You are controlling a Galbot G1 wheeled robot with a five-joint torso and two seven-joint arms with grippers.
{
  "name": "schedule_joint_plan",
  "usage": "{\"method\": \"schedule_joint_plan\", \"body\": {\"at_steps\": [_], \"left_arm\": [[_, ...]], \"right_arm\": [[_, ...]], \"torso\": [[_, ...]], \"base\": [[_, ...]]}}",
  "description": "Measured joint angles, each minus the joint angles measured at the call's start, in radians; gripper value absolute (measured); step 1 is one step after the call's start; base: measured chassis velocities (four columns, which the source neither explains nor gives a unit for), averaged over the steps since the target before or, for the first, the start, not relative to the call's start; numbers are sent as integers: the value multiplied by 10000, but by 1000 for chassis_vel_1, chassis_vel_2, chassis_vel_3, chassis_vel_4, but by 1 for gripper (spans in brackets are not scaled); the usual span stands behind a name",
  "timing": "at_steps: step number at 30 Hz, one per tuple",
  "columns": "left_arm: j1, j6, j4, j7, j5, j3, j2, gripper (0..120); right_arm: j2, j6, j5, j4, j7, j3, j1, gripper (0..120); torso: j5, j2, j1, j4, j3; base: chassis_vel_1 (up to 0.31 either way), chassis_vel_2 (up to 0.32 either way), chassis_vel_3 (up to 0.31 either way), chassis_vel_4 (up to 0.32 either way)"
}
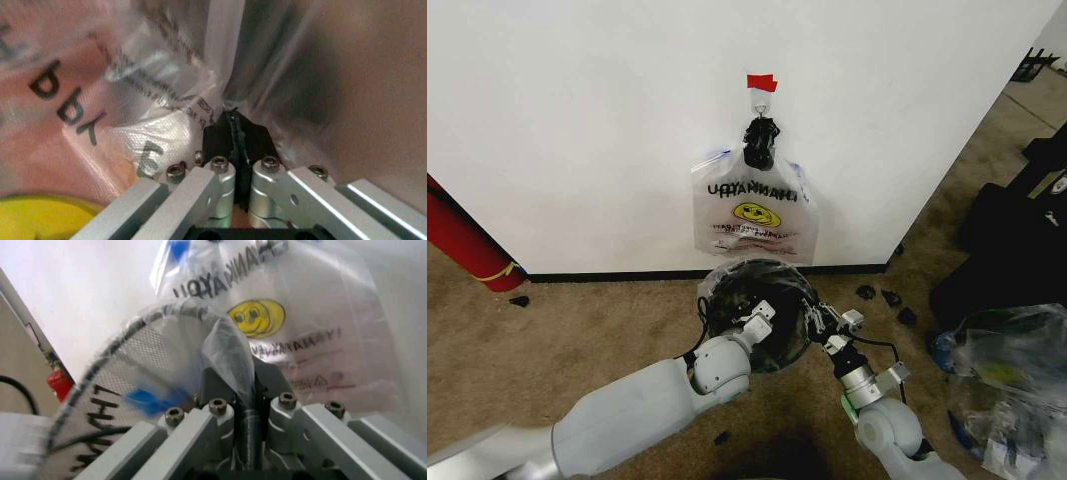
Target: Pick up the garbage bag from the wall and place it over the trash bin.
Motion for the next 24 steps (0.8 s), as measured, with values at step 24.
{"method": "schedule_joint_plan", "body": {"at_steps": [24], "left_arm": [[1731, 2, -3519, -56, -177, -1481, 1215, 0]], "right_arm": [[333, -16, 581, -1274, 583, -141, 752, 1]], "torso": [[-1, 0, 0, 4, -1]], "base": [[0, 0, 0, 0]]}}
